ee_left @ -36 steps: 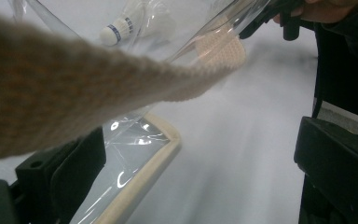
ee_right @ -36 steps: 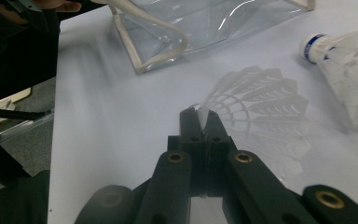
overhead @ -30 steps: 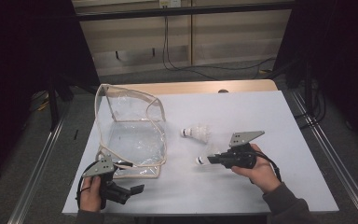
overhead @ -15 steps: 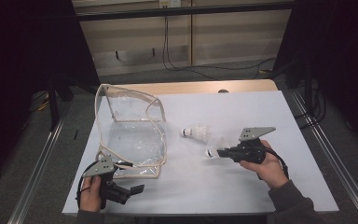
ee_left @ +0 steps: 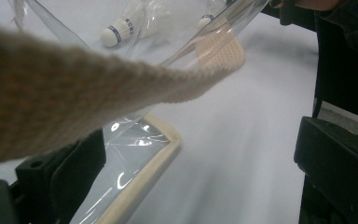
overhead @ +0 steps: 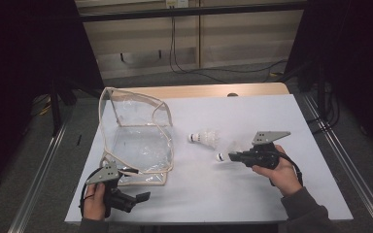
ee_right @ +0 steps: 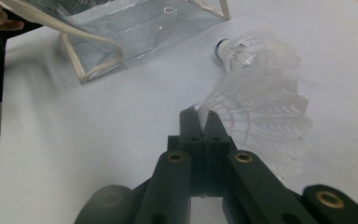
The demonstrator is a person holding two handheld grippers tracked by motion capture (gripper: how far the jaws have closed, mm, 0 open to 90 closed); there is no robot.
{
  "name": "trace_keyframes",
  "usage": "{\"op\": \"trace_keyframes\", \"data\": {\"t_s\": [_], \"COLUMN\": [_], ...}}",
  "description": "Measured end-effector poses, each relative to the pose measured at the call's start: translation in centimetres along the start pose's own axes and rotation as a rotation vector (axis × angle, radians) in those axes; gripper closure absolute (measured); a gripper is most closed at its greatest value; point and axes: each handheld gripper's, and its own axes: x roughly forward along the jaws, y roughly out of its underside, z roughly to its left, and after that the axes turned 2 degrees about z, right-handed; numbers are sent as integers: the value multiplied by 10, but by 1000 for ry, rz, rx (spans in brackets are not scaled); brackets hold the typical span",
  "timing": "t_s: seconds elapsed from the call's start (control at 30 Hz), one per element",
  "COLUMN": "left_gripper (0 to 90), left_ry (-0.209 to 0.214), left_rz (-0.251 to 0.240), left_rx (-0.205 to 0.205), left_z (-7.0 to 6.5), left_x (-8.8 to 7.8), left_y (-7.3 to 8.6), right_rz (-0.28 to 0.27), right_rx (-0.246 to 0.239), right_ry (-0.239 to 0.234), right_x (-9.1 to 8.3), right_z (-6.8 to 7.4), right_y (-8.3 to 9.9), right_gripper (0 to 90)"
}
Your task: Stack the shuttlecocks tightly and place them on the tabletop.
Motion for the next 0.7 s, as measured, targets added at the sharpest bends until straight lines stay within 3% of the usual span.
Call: {"op": "trace_keyframes", "data": {"t_s": [0.7], "left_gripper": [21], "left_ry": [0], "left_rz": [0], "left_rx": [0], "left_z": [0], "left_x": [0], "left_y": [0], "right_rz": [-17], "right_rx": [18], "right_ry": [37], "right_x": [0], "right_z": [-5], "right_y": [2], "right_gripper": [900]}}
